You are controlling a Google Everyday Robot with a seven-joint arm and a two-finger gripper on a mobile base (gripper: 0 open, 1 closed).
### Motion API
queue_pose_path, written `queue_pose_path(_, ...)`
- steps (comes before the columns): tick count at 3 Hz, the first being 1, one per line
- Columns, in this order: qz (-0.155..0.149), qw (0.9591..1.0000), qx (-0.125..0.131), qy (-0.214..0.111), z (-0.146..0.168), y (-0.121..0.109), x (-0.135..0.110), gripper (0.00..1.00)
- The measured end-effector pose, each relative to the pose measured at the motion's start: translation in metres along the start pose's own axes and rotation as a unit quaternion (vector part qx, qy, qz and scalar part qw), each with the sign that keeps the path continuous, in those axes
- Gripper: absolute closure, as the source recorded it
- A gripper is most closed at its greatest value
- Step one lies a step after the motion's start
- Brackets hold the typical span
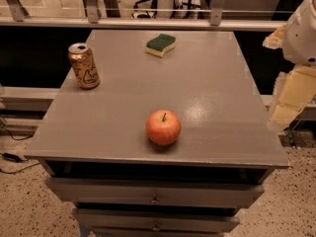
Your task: Pick apple
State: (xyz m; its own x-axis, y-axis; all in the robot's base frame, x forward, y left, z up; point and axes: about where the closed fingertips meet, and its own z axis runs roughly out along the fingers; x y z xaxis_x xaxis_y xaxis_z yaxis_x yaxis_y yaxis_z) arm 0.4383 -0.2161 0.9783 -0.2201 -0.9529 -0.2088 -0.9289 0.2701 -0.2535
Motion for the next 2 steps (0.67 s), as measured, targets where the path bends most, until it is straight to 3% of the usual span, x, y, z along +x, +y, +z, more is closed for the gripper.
queue_pose_path(2, -0.006, 0.9998, 0.0, -0.017, 0.0087, -0.0019, -0.0041, 0.0)
